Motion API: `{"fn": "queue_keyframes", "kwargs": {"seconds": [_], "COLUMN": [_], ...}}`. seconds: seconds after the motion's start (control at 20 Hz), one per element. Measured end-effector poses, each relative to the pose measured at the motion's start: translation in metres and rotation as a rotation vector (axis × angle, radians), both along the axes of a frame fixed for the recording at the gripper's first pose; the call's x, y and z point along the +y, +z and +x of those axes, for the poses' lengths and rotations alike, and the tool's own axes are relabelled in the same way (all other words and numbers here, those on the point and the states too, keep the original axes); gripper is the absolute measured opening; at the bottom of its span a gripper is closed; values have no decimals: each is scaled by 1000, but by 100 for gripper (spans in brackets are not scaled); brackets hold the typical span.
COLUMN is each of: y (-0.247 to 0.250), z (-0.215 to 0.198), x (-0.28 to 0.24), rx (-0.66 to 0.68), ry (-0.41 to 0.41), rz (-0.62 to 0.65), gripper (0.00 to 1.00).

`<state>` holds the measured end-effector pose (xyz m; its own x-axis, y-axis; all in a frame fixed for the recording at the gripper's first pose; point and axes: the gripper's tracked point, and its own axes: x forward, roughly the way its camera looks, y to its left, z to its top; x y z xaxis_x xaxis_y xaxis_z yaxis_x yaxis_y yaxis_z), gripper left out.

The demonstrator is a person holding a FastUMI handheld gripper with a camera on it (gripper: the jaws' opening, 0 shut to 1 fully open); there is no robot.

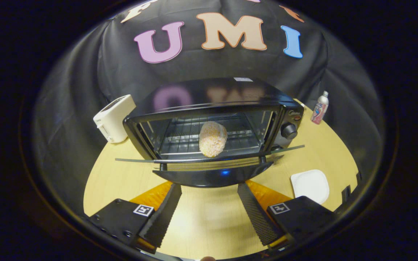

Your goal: Open the toaster oven, put the food inside, and close the toaster oven door.

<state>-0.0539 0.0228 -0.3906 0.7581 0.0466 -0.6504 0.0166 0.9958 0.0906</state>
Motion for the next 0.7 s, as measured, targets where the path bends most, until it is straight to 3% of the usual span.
{"fn": "queue_keyframes", "kwargs": {"seconds": [0.7], "y": [31], "z": [38], "x": [-21], "rx": [-85], "ry": [-71], "rz": [60], "gripper": [99]}}
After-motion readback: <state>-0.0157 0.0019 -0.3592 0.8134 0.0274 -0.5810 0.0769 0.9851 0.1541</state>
